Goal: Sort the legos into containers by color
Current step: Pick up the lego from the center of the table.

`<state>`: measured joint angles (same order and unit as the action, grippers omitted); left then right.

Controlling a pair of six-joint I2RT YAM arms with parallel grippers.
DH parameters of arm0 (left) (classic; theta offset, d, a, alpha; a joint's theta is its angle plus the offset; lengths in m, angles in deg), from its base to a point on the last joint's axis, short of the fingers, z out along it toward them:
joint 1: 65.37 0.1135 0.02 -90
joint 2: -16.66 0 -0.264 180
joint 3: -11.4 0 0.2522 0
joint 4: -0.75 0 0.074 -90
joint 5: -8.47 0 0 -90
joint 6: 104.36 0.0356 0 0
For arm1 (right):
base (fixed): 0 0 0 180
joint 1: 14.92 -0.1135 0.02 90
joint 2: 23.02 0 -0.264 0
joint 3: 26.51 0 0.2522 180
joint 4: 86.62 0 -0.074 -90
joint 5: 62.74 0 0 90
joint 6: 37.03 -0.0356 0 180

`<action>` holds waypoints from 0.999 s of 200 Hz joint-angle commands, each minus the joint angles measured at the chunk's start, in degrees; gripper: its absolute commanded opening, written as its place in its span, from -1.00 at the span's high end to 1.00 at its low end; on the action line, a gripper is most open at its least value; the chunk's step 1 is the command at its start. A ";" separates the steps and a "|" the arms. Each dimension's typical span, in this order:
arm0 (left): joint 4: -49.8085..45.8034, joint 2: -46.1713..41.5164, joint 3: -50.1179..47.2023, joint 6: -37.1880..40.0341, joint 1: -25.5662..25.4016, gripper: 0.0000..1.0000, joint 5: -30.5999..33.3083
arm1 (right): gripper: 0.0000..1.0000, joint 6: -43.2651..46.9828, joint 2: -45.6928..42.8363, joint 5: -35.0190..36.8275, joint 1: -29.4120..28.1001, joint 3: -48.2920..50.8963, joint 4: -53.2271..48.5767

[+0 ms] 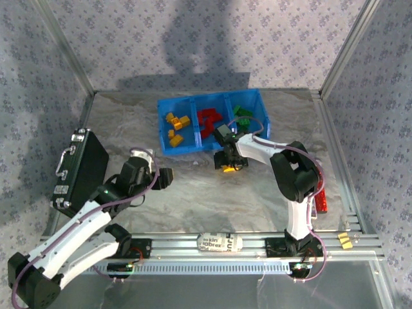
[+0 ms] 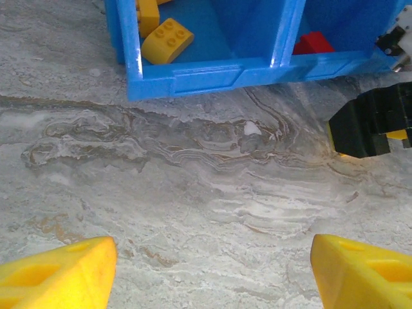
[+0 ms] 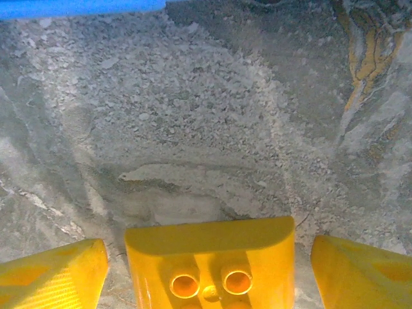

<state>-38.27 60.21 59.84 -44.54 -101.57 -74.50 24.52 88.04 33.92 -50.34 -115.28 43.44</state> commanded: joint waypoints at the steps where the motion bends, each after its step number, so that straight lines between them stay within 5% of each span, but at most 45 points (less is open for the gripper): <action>1: 1.03 -1.10 -0.62 -0.92 -0.40 -0.58 -0.57 | -0.66 -1.50 0.82 -0.23 -0.68 1.04 -0.24; 98: -0.45 -3.97 -1.71 -1.29 -0.60 -0.57 -0.27 | -0.25 -3.52 0.17 0.72 -2.05 4.21 0.00; 200: -1.81 -6.37 -2.05 -1.43 -0.77 -0.58 0.18 | -0.23 -1.44 -6.48 2.31 -6.15 -4.72 -6.42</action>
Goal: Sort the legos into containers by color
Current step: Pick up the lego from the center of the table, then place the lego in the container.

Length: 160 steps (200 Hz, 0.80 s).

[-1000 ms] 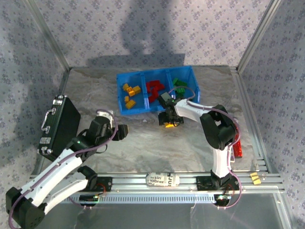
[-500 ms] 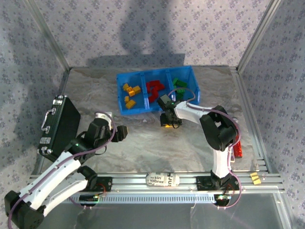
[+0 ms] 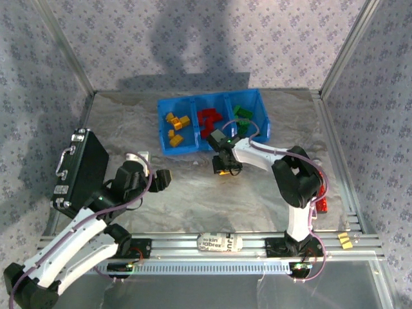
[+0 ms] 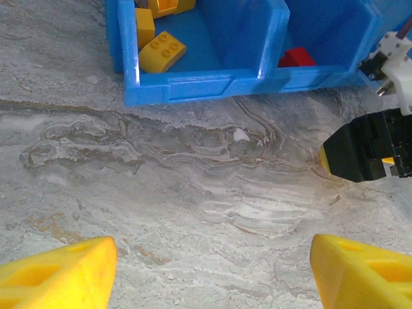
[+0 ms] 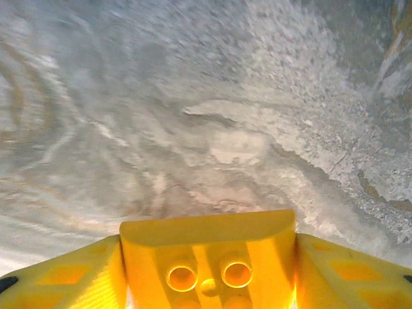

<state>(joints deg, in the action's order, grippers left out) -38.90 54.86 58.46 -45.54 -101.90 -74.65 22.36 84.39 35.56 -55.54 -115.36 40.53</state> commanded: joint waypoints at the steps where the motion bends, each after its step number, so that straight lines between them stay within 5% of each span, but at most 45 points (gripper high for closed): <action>1: -1.18 -1.06 -0.68 -0.45 -0.45 -0.58 0.38 | -0.23 0.77 -2.87 0.67 -0.95 -4.80 -3.57; 160: -1.09 -3.67 -5.20 -4.99 -4.98 -0.56 2.56 | -0.24 6.92 16.13 -4.92 -3.61 -43.25 -12.85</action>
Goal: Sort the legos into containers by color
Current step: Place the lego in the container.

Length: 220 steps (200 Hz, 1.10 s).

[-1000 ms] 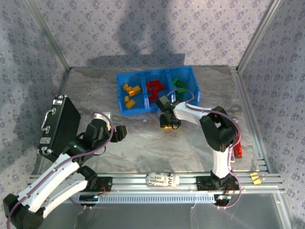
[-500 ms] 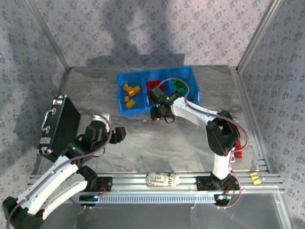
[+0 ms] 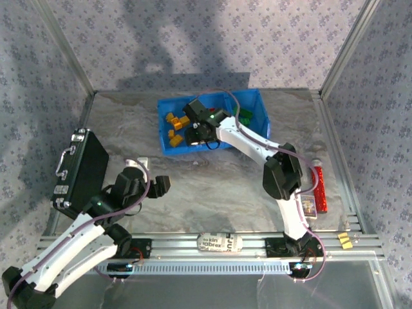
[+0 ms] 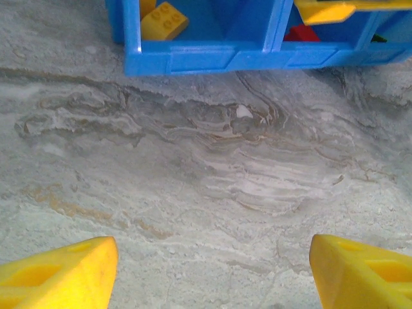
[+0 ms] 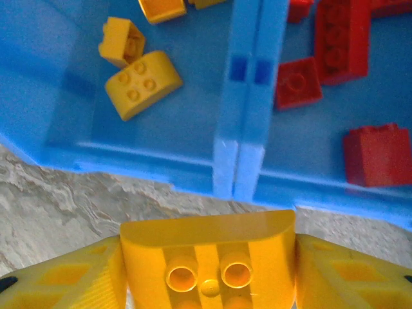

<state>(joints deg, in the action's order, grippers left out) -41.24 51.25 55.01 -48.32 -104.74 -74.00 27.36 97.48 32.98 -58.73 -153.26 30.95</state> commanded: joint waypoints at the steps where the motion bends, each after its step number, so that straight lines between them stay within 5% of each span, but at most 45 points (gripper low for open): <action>1: 1.25 -0.05 -1.78 -2.28 -2.30 -0.56 1.98 | -0.24 1.94 3.19 -2.40 -0.45 -5.60 -3.32; 177: -1.31 -0.84 -0.09 -3.72 -7.13 -0.56 5.45 | -0.26 -0.53 16.50 -10.72 -0.22 -28.29 -5.15; 220: -1.41 0.69 2.07 -3.18 -7.70 -0.56 5.57 | -0.44 -2.81 19.18 -13.77 1.51 -30.42 -3.82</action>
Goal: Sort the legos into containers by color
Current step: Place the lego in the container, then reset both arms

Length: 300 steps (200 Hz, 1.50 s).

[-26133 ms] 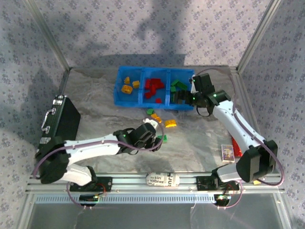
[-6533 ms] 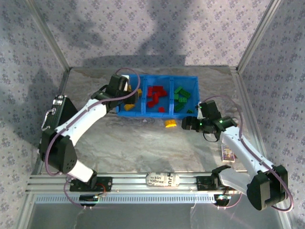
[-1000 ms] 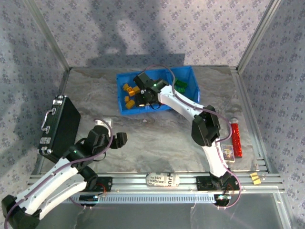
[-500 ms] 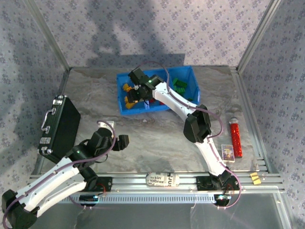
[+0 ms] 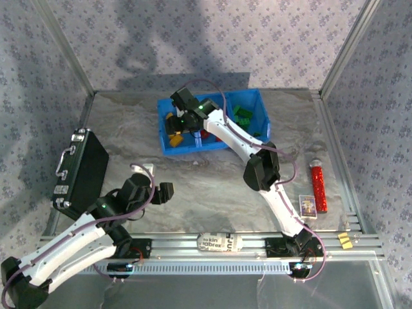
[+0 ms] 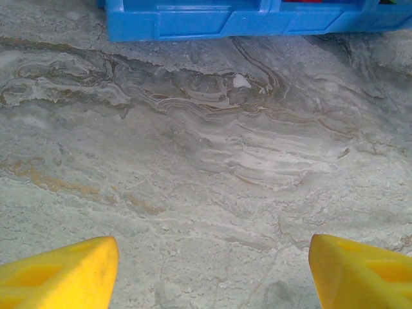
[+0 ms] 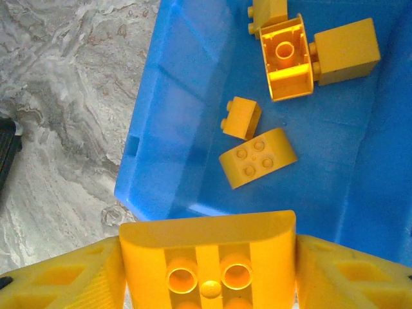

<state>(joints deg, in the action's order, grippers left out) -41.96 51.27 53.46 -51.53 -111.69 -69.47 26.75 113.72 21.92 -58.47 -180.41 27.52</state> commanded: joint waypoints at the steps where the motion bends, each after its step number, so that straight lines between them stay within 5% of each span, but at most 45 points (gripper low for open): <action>1: -0.77 0.69 3.66 0.06 -0.77 -0.56 1.09 | -0.47 -2.19 3.06 -2.73 1.35 -3.46 -0.51; 12: -1.05 1.06 4.25 0.29 -1.01 -0.56 1.39 | -0.78 -2.38 3.18 -2.06 1.45 -4.27 -1.25; 44: -1.26 1.33 4.66 0.60 -1.40 -0.56 2.16 | -0.98 -0.80 -3.11 1.63 0.44 2.94 3.09; 112: -0.90 3.08 5.73 2.69 -1.35 -0.56 3.77 | -0.98 1.55 -20.73 6.75 1.37 21.72 8.76; 201: -3.85 10.23 13.30 10.73 -1.40 -0.58 16.38 | -0.96 5.74 -57.05 21.85 7.35 63.54 26.49; 236: -4.21 12.65 15.19 12.75 -1.21 -0.59 19.63 | -0.94 13.92 -73.36 24.57 9.77 83.32 36.25; 300: 1.03 9.84 12.58 22.90 -0.40 -0.61 31.17 | -0.98 13.95 -99.33 39.03 15.81 104.09 30.88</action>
<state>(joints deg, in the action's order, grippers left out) -44.08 64.04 67.27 -35.55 -112.61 -46.85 40.19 20.61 51.97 -44.42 -79.50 61.71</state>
